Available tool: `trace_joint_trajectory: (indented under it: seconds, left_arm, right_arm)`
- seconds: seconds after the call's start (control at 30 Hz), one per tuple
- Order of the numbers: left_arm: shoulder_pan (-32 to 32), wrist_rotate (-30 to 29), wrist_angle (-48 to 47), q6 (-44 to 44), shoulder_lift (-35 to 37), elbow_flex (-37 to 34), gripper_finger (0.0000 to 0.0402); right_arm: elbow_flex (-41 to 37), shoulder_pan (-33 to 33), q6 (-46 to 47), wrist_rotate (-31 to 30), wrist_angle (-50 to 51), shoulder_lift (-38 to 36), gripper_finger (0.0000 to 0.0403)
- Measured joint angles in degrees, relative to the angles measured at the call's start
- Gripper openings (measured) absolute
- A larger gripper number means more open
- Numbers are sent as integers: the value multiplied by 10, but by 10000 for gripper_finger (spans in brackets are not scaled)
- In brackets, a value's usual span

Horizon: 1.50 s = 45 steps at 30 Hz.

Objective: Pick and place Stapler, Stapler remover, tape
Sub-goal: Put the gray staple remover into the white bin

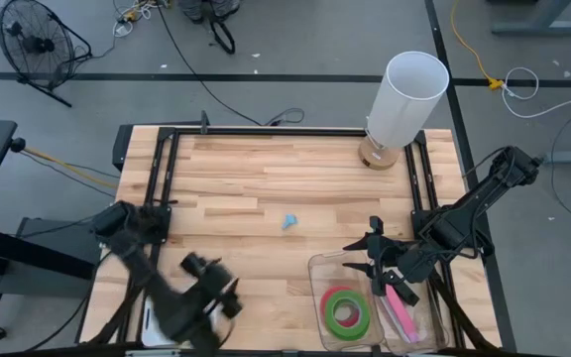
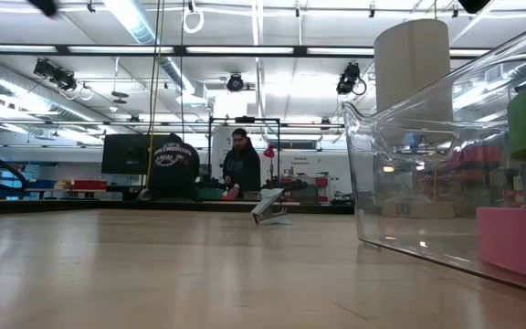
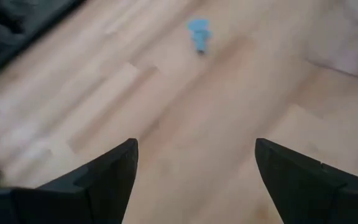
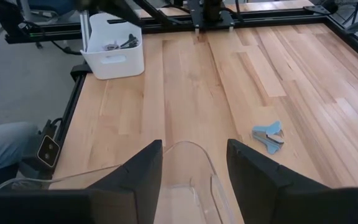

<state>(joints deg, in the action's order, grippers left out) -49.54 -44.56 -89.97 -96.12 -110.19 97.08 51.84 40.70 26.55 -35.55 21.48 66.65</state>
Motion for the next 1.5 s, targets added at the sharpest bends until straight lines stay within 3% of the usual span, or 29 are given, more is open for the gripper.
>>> trace_joint_trajectory:
  seconds: [0.3,0.5,0.63,1.0,1.27,1.5]
  left_arm:
    - [205,37,37,259,0,0,323]
    - [325,100,189,457,-3,0,323]
    - [385,148,274,534,-15,0,323]
    - [471,247,311,590,-93,0,323]
    - [478,256,356,593,-110,0,323]
    - [476,298,365,576,-111,0,323]
  right_arm:
    - [0,0,13,0,0,0,178]
    - [0,0,15,3,0,0,178]
    - [0,0,17,5,0,0,178]
    - [0,0,28,6,0,8,178]
    - [0,0,30,5,1,15,178]
    - [0,0,30,5,1,16,178]
